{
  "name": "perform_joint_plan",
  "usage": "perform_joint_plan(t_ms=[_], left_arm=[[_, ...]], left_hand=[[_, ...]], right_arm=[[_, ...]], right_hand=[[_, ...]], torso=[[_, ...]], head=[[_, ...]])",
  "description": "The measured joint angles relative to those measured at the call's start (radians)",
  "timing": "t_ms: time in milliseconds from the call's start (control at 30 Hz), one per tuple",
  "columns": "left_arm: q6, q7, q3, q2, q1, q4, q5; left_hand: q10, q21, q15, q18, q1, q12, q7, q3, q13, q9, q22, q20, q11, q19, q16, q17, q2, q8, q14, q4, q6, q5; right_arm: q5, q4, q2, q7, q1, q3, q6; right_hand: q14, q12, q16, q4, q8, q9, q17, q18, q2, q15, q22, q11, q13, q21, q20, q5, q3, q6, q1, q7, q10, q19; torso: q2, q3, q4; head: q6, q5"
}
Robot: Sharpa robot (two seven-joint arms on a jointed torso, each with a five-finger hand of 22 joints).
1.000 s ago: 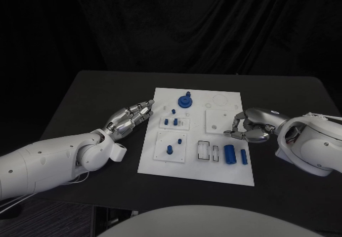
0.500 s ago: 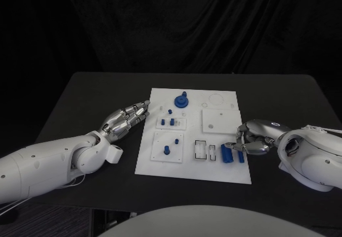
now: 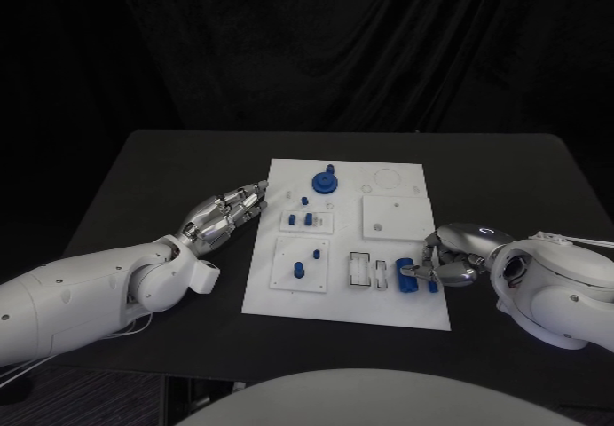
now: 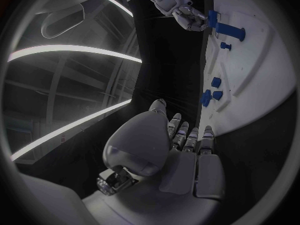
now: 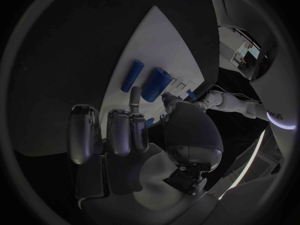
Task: Assemble the parts on the task board
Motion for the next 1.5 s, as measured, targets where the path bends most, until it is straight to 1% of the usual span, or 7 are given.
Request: perform_joint_plan(t_ms=[233, 400, 833, 967, 1367, 1400, 1500], left_arm=[[0.002, 0.000, 0.000, 0.000, 0.000, -0.002, 0.000], [0.004, 0.000, 0.000, 0.001, 0.000, -0.006, 0.000], [0.010, 0.000, 0.000, 0.006, 0.000, -0.011, 0.000], [0.012, 0.000, 0.000, 0.006, 0.000, -0.011, 0.000], [0.017, 0.000, 0.000, 0.007, -0.001, -0.013, 0.000], [0.017, 0.000, 0.000, 0.008, -0.001, -0.014, 0.000], [0.020, 0.000, 0.000, 0.009, -0.002, -0.014, 0.000]], left_hand=[[-0.003, 0.000, 0.004, 0.000, 0.000, 0.000, 0.000, 0.000, 0.000, 0.000, 0.002, 0.000, 0.004, 0.000, 0.000, 0.000, 0.000, 0.000, 0.004, 0.000, 0.000, 0.000], [-0.003, 0.000, 0.004, 0.000, 0.000, 0.000, 0.000, 0.000, 0.000, 0.000, 0.004, 0.004, 0.004, 0.004, 0.000, 0.000, 0.000, 0.000, 0.004, 0.000, 0.000, 0.000], [-0.003, 0.004, 0.004, 0.000, 0.000, 0.000, 0.000, 0.003, 0.000, 0.000, 0.008, 0.011, 0.004, 0.004, 0.000, -0.001, 0.000, 0.000, 0.004, -0.003, 0.000, 0.000], [-0.003, 0.004, 0.004, 0.000, 0.000, 0.000, 0.000, 0.003, 0.000, 0.000, 0.009, 0.011, 0.004, 0.004, 0.000, -0.001, 0.000, 0.000, 0.004, -0.003, 0.000, 0.000], [-0.004, 0.004, 0.003, 0.000, 0.004, -0.001, 0.000, 0.008, 0.000, 0.000, 0.009, 0.014, 0.004, 0.007, 0.000, 0.000, -0.004, 0.000, 0.004, -0.003, 0.000, 0.000], [-0.004, 0.004, 0.004, 0.000, 0.004, -0.001, 0.000, 0.008, 0.000, 0.000, 0.009, 0.014, 0.004, 0.007, 0.000, 0.000, -0.004, 0.000, 0.004, -0.003, 0.000, 0.000], [-0.004, 0.004, 0.003, 0.000, 0.004, -0.001, 0.000, 0.008, 0.000, 0.000, 0.009, 0.014, 0.004, 0.007, 0.000, 0.000, -0.004, 0.000, 0.004, -0.003, 0.000, 0.000]], right_arm=[[-0.005, -0.007, 0.018, 0.000, -0.002, 0.000, 0.003], [-0.006, -0.011, 0.032, 0.002, -0.004, 0.000, 0.003], [-0.004, -0.024, 0.066, 0.011, -0.010, 0.000, 0.006], [-0.002, -0.035, 0.079, 0.006, -0.013, 0.000, 0.024], [-0.004, -0.062, 0.116, -0.014, -0.015, 0.008, 0.068], [-0.004, -0.064, 0.118, -0.015, -0.016, 0.009, 0.070], [-0.004, -0.068, 0.126, -0.015, -0.018, 0.010, 0.074]], right_hand=[[0.000, 0.000, -0.001, -0.002, -0.032, -0.017, 0.000, 0.000, 0.000, 0.000, 0.000, 0.000, 0.000, 0.000, 0.000, 0.000, -0.002, 0.017, 0.000, 0.002, 0.000, 0.000], [0.000, 0.000, -0.004, -0.003, -0.053, -0.027, 0.000, 0.000, -0.018, 0.000, 0.000, 0.000, 0.000, -0.004, 0.000, 0.000, -0.003, 0.038, 0.024, 0.001, 0.000, 0.000], [0.000, 0.000, -0.004, 0.000, -0.073, -0.035, 0.000, 0.000, -0.010, 0.000, 0.000, 0.000, 0.000, -0.004, 0.000, 0.000, -0.012, 0.045, 0.032, 0.001, 0.000, 0.000], [0.000, 0.000, -0.007, -0.002, -0.105, -0.045, 0.000, 0.000, 0.041, 0.000, 0.000, 0.000, 0.000, -0.004, 0.000, 0.000, -0.050, 0.060, 0.000, 0.008, 0.000, 0.000], [0.000, 0.000, -0.013, -0.007, -0.119, -0.030, 0.000, 0.000, 0.080, 0.000, 0.000, 0.000, 0.000, -0.014, 0.000, 0.030, -0.062, 0.095, 0.011, 0.007, 0.000, 0.000], [0.000, 0.000, -0.016, -0.007, -0.119, 0.008, 0.000, 0.000, 0.085, 0.000, 0.000, 0.000, 0.000, -0.014, 0.000, 0.041, -0.062, 0.096, 0.017, 0.005, 0.000, 0.000], [0.000, 0.000, -0.020, -0.007, -0.119, 0.044, 0.000, 0.000, 0.079, 0.000, 0.000, 0.000, 0.000, -0.020, 0.000, 0.129, -0.062, 0.099, 0.063, 0.005, 0.000, 0.000]], torso=[[0.001, 0.0001, 0.0003], [0.001, 0.0001, 0.0007], [0.000, -0.0002, 0.0011], [0.000, -0.0003, 0.0011], [0.000, -0.0004, 0.0009], [0.000, -0.0004, 0.0009], [0.000, -0.0004, 0.0007]], head=[[0.000, 0.002], [0.000, 0.002], [0.000, 0.005], [0.000, 0.007], [0.000, 0.008], [0.000, 0.008], [0.000, 0.008]])
